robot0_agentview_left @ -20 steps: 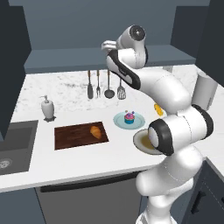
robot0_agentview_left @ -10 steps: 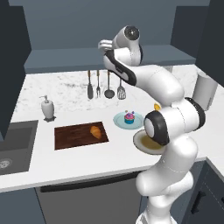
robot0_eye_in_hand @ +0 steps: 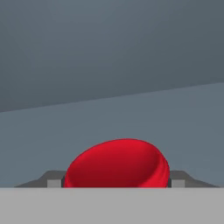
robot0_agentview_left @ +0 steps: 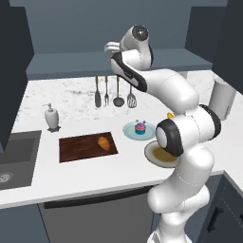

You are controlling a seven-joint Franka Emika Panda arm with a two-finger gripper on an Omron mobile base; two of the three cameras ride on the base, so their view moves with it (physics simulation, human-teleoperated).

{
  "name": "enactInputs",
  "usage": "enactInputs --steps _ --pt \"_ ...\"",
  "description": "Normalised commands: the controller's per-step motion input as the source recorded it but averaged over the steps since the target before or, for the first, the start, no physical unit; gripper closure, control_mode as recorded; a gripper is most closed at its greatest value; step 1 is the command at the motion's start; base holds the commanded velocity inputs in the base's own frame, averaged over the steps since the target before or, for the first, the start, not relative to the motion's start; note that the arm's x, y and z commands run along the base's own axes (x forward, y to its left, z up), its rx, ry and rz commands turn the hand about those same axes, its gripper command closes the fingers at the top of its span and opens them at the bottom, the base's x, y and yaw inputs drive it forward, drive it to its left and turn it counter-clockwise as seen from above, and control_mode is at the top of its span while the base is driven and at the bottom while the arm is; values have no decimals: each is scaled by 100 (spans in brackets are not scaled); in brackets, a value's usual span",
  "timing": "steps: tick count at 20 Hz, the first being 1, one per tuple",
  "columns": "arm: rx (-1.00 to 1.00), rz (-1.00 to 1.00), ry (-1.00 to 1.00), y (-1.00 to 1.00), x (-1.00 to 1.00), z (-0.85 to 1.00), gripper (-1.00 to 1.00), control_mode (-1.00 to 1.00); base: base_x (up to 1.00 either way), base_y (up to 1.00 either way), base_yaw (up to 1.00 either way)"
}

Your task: From the different types of pastries on the counter, select a croissant and place it on the cutting board. Then retrieve a jar of jam from the cabinet and place it alongside the croissant on the cutting board.

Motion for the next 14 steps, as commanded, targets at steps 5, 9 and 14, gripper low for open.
enactInputs --steps 5,9,14 --pt "0 0 2 0 0 -44 100 -100 0 0 0" --pt "-2 1 -16 0 -30 0 100 -100 0 0 0" --pt "-1 0 -17 -2 -97 3 100 -100 0 0 0"
